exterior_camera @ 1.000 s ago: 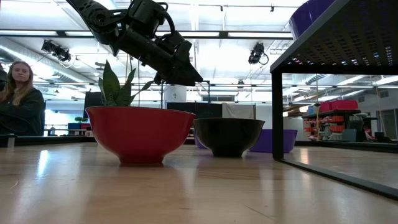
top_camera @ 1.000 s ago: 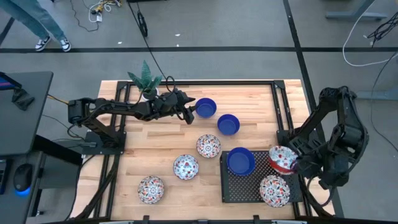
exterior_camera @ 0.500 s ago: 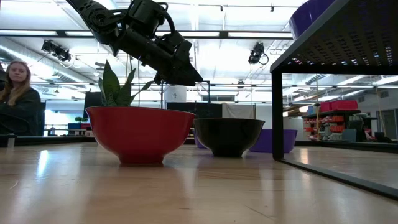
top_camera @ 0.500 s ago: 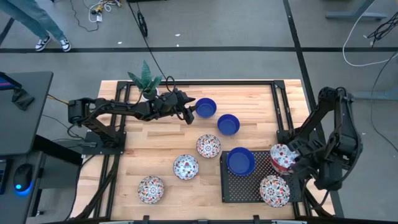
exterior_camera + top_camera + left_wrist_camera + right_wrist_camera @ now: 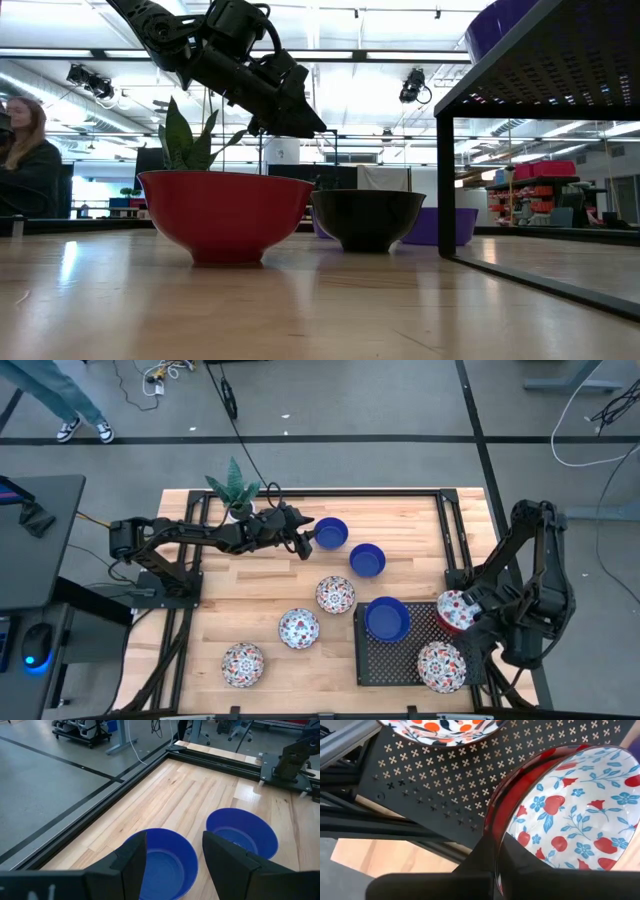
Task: Pick & Place Mini bowls
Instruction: Stack the top red patterned bowl on the red patterned bowl on the shelf
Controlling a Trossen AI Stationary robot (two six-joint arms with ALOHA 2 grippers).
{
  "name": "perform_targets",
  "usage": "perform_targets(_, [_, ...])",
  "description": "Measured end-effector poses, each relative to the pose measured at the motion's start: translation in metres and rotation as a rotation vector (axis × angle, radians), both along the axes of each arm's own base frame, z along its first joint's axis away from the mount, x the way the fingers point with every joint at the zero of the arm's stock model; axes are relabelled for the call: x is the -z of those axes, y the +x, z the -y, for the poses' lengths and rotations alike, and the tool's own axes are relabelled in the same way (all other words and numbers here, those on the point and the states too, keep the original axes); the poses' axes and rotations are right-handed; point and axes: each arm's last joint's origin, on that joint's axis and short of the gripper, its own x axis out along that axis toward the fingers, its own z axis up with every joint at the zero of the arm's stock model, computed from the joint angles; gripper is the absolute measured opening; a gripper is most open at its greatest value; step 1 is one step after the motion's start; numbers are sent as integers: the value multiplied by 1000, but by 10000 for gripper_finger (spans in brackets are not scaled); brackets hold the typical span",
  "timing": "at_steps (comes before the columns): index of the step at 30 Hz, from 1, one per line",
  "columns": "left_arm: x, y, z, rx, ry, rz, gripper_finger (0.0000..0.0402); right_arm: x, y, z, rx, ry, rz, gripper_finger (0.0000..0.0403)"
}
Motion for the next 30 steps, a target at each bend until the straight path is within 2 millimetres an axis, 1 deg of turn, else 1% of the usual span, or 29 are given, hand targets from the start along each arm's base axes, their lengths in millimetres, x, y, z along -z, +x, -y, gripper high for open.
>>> perform_targets(11, [0,0,0,0,0,0,197,2,-1,0,15,-4,3,1])
perform_targets(21, [0,0,0,1,0,0,197,2,-1,0,69,2,-5,40])
perform_targets(30, [0,1,5,16,1,-1,197,2,-1,0,91,4,-6,54])
